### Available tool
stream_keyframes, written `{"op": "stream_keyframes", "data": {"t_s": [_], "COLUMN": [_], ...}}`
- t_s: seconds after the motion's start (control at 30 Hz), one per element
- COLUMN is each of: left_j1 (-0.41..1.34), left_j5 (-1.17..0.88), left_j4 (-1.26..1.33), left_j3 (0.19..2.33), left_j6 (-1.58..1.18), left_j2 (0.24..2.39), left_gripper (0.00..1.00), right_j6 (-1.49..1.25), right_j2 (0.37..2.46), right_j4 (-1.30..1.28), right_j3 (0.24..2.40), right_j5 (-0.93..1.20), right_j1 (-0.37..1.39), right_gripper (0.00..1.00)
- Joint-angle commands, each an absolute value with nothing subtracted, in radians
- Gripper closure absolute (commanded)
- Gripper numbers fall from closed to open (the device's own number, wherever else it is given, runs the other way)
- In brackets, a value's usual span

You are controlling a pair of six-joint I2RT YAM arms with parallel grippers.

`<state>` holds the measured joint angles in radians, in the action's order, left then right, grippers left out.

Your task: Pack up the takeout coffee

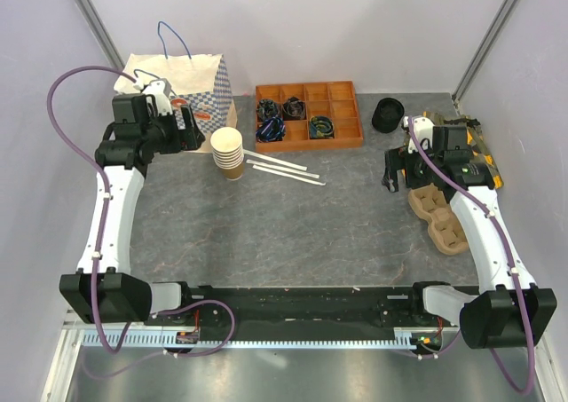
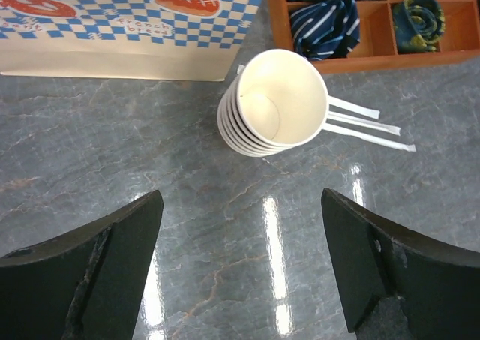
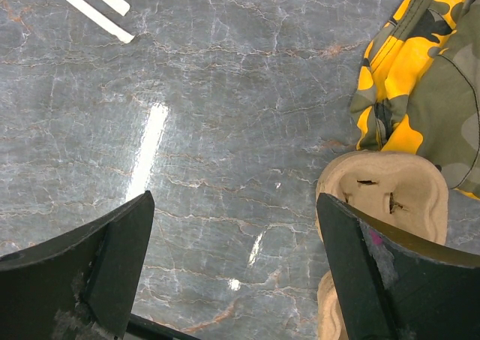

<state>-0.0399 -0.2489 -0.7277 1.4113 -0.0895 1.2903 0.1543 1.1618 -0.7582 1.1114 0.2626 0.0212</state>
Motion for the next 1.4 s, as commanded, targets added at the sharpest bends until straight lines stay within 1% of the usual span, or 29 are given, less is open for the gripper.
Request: {"op": "stream_keyframes", "data": {"t_s": [0.0, 0.13, 0.23, 0.27, 0.4, 0.63, 0.9, 0.97, 1.1, 1.37], "left_j1": [-0.014, 0.070, 0.095, 0.100, 0.136, 0.163, 0.164, 0.164, 0.164, 0.163], "left_j5": [-0.148, -0.061, -0.023, -0.011, 0.024, 0.060, 0.078, 0.083, 0.084, 0.078], "left_j4": [-0.611, -0.588, -0.571, -0.571, -0.557, -0.545, -0.548, -0.549, -0.554, -0.566], "left_j3": [1.394, 1.384, 1.385, 1.390, 1.396, 1.410, 1.463, 1.473, 1.485, 1.511], "left_j6": [-0.181, -0.175, -0.166, -0.161, -0.129, -0.141, -0.150, -0.153, -0.163, -0.167], "left_j2": [1.298, 1.331, 1.365, 1.374, 1.425, 1.518, 1.592, 1.608, 1.623, 1.643], "left_gripper": [0.11, 0.17, 0.26, 0.32, 0.41, 0.49, 0.50, 0.52, 0.54, 0.64], "right_j6": [0.158, 0.156, 0.155, 0.156, 0.156, 0.156, 0.156, 0.156, 0.156, 0.155], "right_j2": [1.163, 1.167, 1.173, 1.175, 1.187, 1.200, 1.198, 1.203, 1.206, 1.200], "right_j4": [-0.746, -0.744, -0.744, -0.744, -0.744, -0.746, -0.747, -0.747, -0.747, -0.744], "right_j3": [1.141, 1.140, 1.144, 1.144, 1.146, 1.152, 1.150, 1.152, 1.152, 1.150], "right_j5": [0.275, 0.272, 0.268, 0.267, 0.264, 0.265, 0.267, 0.267, 0.264, 0.259], "right_j1": [0.018, 0.018, 0.018, 0.018, 0.018, 0.018, 0.018, 0.018, 0.018, 0.018], "right_gripper": [0.02, 0.02, 0.02, 0.02, 0.02, 0.02, 0.02, 0.02, 0.02, 0.02]}}
